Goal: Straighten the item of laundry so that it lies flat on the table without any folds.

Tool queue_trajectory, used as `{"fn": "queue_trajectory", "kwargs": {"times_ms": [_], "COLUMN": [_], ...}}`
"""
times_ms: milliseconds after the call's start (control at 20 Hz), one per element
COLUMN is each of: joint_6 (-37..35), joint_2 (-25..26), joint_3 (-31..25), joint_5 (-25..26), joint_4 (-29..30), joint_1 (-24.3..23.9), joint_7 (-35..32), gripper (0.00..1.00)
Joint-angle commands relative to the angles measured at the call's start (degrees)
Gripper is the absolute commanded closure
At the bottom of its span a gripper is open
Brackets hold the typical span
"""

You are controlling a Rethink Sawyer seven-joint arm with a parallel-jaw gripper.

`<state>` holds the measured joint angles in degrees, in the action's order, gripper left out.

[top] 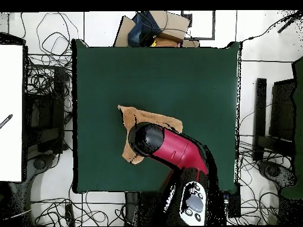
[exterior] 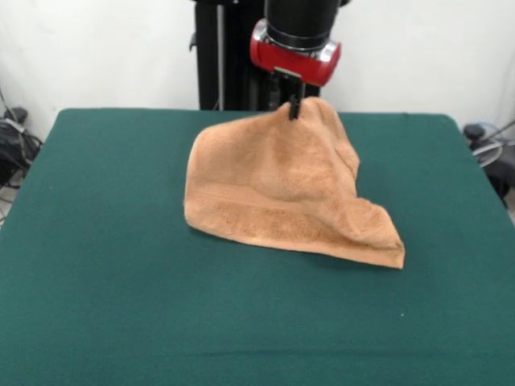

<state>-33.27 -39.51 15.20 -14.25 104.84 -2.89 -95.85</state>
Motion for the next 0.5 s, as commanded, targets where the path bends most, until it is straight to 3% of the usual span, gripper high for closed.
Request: {"fn": "queue_trajectory", "kwargs": {"times_ms": [50,500], "joint_6": [-2.11,-1.84], "joint_2": [-2.20,-2.15], "joint_3": [-2.15,-2.69], "joint_5": [0.39,0.24], "joint_4": [0.34,0.13], "joint_1": [-0.47,-0.53], "joint_7": [-9.15,-9.26], "gripper": [0.00,0.00]}}
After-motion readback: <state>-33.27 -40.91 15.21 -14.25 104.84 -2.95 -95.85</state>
